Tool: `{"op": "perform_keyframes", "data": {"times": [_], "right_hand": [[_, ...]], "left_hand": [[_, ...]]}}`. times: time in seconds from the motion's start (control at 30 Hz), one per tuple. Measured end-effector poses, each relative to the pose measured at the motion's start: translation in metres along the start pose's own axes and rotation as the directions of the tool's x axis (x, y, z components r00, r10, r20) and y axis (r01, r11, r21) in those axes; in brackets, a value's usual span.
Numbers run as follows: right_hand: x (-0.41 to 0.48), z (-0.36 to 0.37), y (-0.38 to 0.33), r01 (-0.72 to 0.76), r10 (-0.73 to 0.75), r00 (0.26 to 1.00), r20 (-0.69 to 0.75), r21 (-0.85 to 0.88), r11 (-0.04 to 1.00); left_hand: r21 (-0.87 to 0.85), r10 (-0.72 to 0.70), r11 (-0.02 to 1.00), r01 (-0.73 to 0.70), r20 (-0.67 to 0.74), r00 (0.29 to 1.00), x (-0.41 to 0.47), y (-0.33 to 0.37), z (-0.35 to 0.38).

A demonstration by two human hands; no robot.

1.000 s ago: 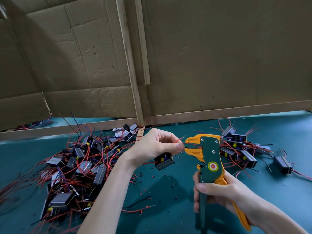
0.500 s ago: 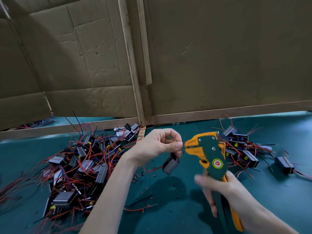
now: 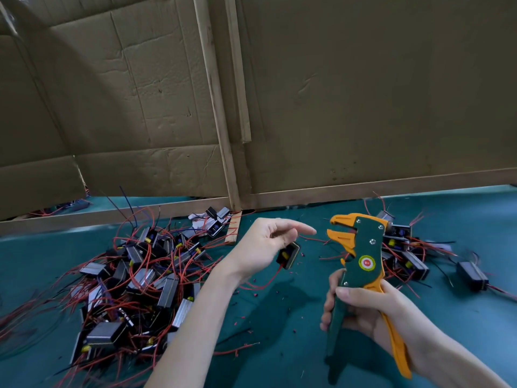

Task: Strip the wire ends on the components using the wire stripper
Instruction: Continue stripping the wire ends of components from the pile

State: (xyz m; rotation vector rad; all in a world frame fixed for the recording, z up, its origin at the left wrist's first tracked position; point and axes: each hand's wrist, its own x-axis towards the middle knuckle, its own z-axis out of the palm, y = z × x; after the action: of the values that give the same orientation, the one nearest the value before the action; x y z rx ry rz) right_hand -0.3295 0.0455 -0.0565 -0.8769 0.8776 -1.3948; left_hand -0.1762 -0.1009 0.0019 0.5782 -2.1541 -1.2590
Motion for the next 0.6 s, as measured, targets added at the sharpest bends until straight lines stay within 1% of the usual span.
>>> {"op": "perform_keyframes", "data": {"times": [0.1,0.17,0.27,0.33,0.4,0.5,0.53,0.6], "right_hand": [[0.002,-0.001,0.003,-0.047,0.047,0.999,-0.002,-0.012,0.999],[0.003,-0.002,0.003,-0.067,0.066,0.998,-0.01,-0.024,0.997],[0.003,-0.003,0.003,-0.073,0.072,0.997,-0.042,-0.015,0.997],[0.002,-0.003,0.001,-0.063,0.062,0.997,-0.051,-0.004,0.998],[0.002,-0.004,0.0,-0.055,0.055,0.996,-0.063,0.002,0.998],[0.001,-0.004,-0.001,-0.059,0.059,0.994,-0.088,0.004,0.998],[0.001,-0.004,0.0,-0.062,0.062,0.994,-0.091,0.001,0.998],[0.001,-0.004,0.0,-0.069,0.068,0.994,-0.089,-0.013,0.998]], "left_hand": [[0.18,-0.019,0.983,0.018,0.002,1.0,0.004,-0.009,0.002],[0.218,-0.046,0.975,0.052,-0.034,0.998,0.005,-0.019,0.006],[0.119,-0.13,0.982,0.144,-0.124,0.984,0.001,-0.04,0.014],[0.109,-0.167,0.976,0.187,-0.167,0.972,-0.001,-0.053,0.014],[0.099,-0.191,0.973,0.209,-0.168,0.967,-0.001,-0.06,0.014],[0.115,-0.184,0.971,0.208,-0.195,0.963,-0.002,-0.061,0.014],[0.09,-0.178,0.975,0.201,-0.217,0.96,-0.002,-0.06,0.015],[-0.023,-0.16,0.987,0.159,-0.244,0.957,-0.003,-0.054,0.015]]}}
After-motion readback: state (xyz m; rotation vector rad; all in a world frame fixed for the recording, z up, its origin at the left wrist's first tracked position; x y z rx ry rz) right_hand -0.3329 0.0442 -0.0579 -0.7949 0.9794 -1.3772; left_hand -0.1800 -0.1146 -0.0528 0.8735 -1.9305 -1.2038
